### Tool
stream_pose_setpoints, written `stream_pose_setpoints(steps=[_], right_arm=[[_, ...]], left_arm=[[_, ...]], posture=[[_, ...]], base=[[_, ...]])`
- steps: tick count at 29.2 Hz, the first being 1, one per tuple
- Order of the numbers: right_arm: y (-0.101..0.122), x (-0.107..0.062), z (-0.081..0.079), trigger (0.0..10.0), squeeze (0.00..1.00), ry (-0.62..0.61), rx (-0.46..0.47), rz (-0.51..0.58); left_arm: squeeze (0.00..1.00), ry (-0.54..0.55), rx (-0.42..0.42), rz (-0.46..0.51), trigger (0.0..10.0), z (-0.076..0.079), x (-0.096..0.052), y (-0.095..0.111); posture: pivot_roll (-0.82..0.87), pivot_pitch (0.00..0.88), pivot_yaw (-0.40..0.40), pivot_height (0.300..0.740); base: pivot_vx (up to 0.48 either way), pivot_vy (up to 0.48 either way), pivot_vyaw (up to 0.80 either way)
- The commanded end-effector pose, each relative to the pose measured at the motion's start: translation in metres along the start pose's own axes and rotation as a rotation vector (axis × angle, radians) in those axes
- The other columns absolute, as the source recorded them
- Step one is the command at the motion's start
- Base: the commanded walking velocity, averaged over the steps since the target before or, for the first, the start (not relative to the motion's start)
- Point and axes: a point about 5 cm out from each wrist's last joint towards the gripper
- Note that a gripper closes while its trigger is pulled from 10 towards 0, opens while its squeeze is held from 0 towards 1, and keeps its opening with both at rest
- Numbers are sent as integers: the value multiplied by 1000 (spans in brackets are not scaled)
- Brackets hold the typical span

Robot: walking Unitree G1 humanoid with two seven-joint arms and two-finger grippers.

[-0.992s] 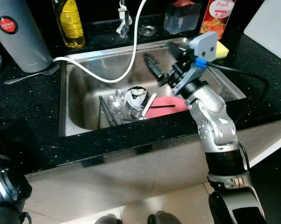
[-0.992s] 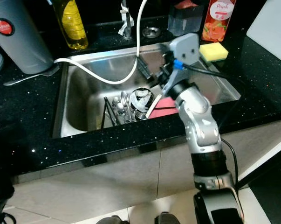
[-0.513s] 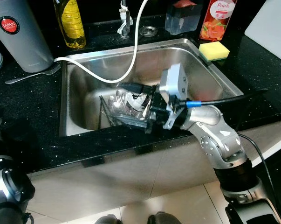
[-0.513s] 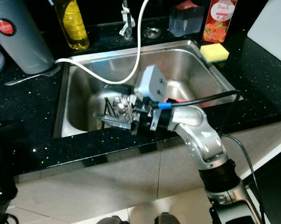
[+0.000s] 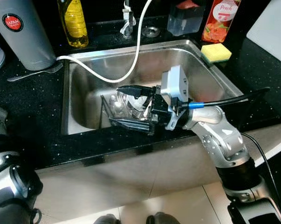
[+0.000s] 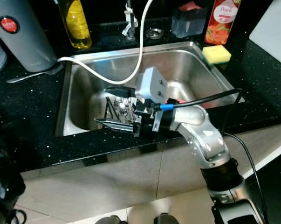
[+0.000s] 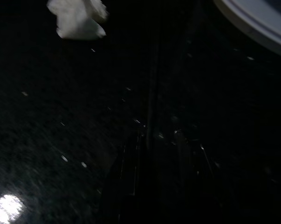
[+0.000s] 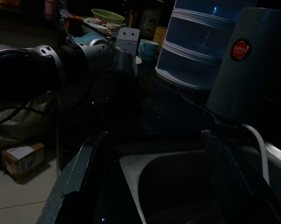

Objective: Kitchen organization

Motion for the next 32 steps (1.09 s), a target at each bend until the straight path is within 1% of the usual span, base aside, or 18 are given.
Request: stream_pose_setpoints(steps=[1,2,4,6,10,12,15,17,18,19,20,21,22,25,27,29,31,32], right_arm=[[2,1,2,10000,0,3,-16,4],[2,1,4,10000,0,-8,-22,5],[2,1,4,10000,0,-8,-22,5],[3,0,5,10000,0,-10,-26,3],[3,0,6,10000,0,-15,-28,5],[4,1,10,10000,0,-41,-29,20],[4,1,11,10000,0,-50,-30,25],[5,2,12,10000,0,-55,-32,32],[6,2,13,10000,0,-62,-33,37],[7,2,14,10000,0,-67,-33,40],[7,2,14,10000,0,-67,-33,40],[8,2,16,10000,0,-89,-35,48],[8,2,16,10000,0,-89,-35,48],[9,3,23,10000,0,-165,-39,68],[9,3,25,10000,0,-185,-38,74],[9,4,30,10000,0,-250,-42,84],[8,2,40,10000,0,-365,-47,83],[8,2,40,10000,0,-365,-47,83]], left_arm=[[0,-60,59,-199,10000,10,-6,-48],[0,-135,83,-266,10000,24,-22,-68],[0,-135,83,-266,10000,24,-22,-68],[0,-159,103,-305,10000,28,-31,-81],[0,-154,113,-360,10000,27,-35,-95],[0,-136,164,-384,10000,21,-38,-111],[0,-150,196,-381,10000,21,-41,-116],[0,-236,275,-303,10000,28,-48,-113],[0,-293,334,-189,10000,33,-52,-101],[0,-330,372,-112,10000,37,-56,-93],[0,-330,372,-112,10000,37,-56,-93],[0,-346,413,42,10000,39,-57,-69],[0,-346,413,42,10000,39,-57,-69],[0,-312,427,184,10000,29,-46,-35],[0,-307,429,203,10000,26,-43,-29],[0,-320,474,261,10000,20,-37,-18],[0,-376,542,315,10000,16,-37,-11],[0,-376,542,315,10000,16,-37,-11]], posture=[[18,67,42,740],[17,68,42,740],[17,68,42,740],[17,68,43,740],[20,70,45,740],[24,73,45,740],[27,74,43,740],[26,76,43,740],[24,77,42,740],[24,77,42,740],[24,77,42,740],[29,80,40,740],[29,80,40,740],[36,83,40,740],[37,83,40,740],[37,84,41,740],[37,85,42,740],[37,85,42,740]], base=[[0,0,0],[0,0,0],[0,0,0],[0,0,0],[0,0,0],[0,0,0],[0,0,0],[0,0,0],[0,0,0],[0,0,0],[0,0,0],[0,0,0],[0,0,0],[0,0,0],[0,0,0],[0,0,0],[0,0,0],[0,0,0]])
Point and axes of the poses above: a point about 5 cm out from each wrist's last joint towards the gripper, its own x axis pointing out of the wrist towards the gripper, its own y axis along the axis of the wrist's last joint, z = x × y, and after that the axes turned 3 degrees about x, right-handed
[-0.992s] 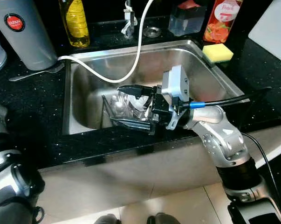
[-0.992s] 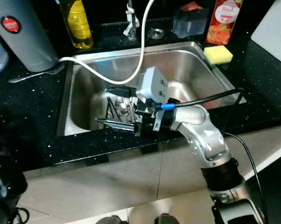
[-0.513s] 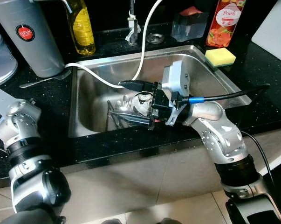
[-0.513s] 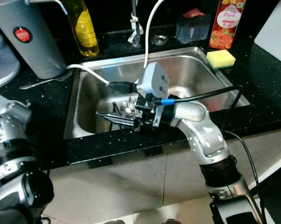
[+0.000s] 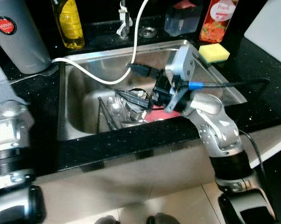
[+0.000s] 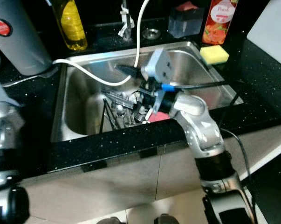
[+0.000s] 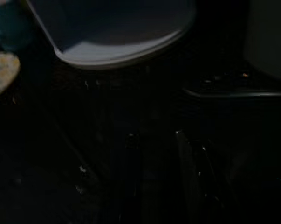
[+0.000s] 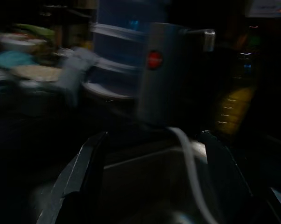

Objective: Kitchen organization

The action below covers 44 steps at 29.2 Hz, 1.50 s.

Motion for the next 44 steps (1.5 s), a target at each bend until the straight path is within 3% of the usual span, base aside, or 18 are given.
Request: stream_pose_setpoints(steps=[1,2,4,5,6,7,9,10,12,14,25,44], right_arm=[[-3,0,9,10000,0,-93,-4,-6],[-3,0,9,10000,0,-93,-4,-6],[-6,-5,32,10000,0,-332,24,-9],[-6,-5,32,10000,0,-332,24,-9],[-10,-10,45,10000,0,-469,40,-20],[-10,-10,45,10000,0,-469,40,-20],[-18,-22,64,10000,0,-694,40,-60],[-18,-22,64,10000,0,-694,40,-60],[-24,-34,75,10000,0,-858,17,-91],[-26,-38,79,10000,0,-912,15,-95],[-28,-35,81,10000,0,-940,24,-87],[-31,-35,83,10000,0,-978,15,-88]], left_arm=[[0,-23,83,51,10000,-5,-2,1],[0,-23,83,51,10000,-5,-2,1],[0,-149,132,204,10000,-1,-16,13],[0,-149,132,204,10000,-1,-16,13],[0,-249,130,299,10000,6,-31,22],[0,-249,130,299,10000,6,-31,22],[0,-454,163,466,10000,23,-65,36],[0,-454,163,466,10000,23,-65,36],[0,-620,193,574,10000,32,-98,45],[0,-663,182,603,10000,33,-107,50],[0,-627,84,629,10000,37,-111,64],[0,-606,93,604,10000,32,-108,62]], posture=[[36,88,41,740],[36,88,41,740],[38,92,36,740],[38,92,36,740],[39,93,33,740],[39,93,33,740],[40,96,28,740],[40,96,28,740],[49,99,24,740],[56,99,22,740],[55,93,21,740],[55,90,27,740]], base=[[0,0,0],[0,0,0],[0,0,0],[0,0,0],[0,0,0],[0,0,0],[0,0,0],[0,0,0],[0,0,0],[0,0,0],[0,0,0],[0,448,0]])
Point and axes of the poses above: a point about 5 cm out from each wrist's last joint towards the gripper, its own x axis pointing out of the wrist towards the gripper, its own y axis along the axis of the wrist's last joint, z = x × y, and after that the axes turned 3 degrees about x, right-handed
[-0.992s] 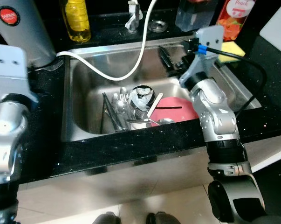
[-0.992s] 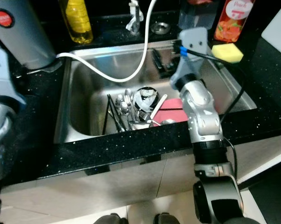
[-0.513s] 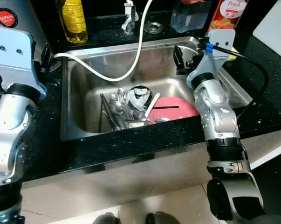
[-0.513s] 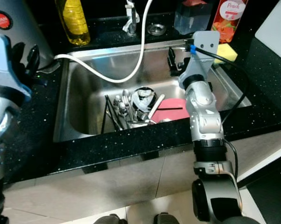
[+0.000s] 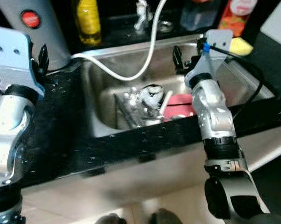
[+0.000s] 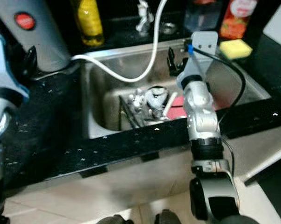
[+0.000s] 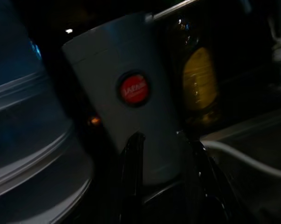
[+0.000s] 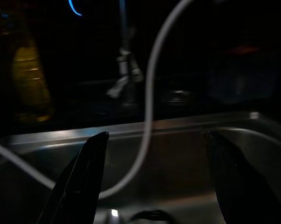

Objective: Kitchen organization

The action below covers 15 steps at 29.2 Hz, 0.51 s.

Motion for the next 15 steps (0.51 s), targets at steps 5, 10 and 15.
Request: stream_pose_setpoints(steps=[5,10,15], right_arm=[[-1,1,-1,10000,0,0,-11,3],[-1,1,-1,10000,0,1,-10,7],[-1,1,-1,10000,0,-1,-11,10]], left_arm=[[0,10,12,-22,10000,-3,0,-4],[0,1,24,-16,10000,-1,0,-3],[0,-14,33,-15,10000,2,1,-2]], posture=[[56,87,27,740],[54,83,29,740],[52,81,31,740]], base=[[0,472,0],[0,162,0],[0,0,0]])
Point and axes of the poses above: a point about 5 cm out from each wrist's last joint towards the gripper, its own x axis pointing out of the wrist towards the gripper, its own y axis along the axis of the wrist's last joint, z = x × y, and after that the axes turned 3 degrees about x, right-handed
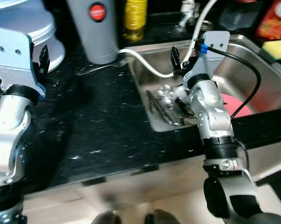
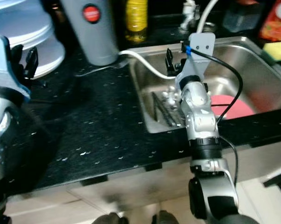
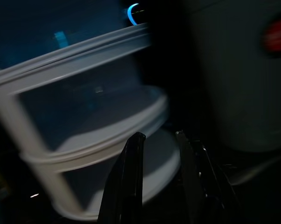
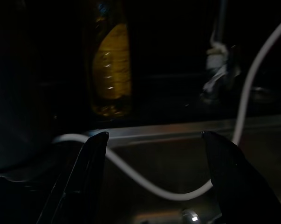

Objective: Kitchen organization

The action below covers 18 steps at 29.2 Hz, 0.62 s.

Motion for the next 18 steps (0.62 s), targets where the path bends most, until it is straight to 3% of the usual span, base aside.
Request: stream_pose_setpoints(steps=[1,12,18], right_arm=[[2,0,1,10000,0,-3,-14,12],[2,-1,2,10000,0,-5,-15,15],[1,0,1,10000,0,-3,-15,15]], left_arm=[[0,-15,20,-13,10000,3,0,-2],[0,-22,34,-29,10000,3,2,-5],[0,-16,30,-37,10000,3,1,-7]], posture=[[51,80,33,740],[51,78,35,740],[51,80,34,740]], base=[[0,0,0],[0,0,0],[0,-414,0]])
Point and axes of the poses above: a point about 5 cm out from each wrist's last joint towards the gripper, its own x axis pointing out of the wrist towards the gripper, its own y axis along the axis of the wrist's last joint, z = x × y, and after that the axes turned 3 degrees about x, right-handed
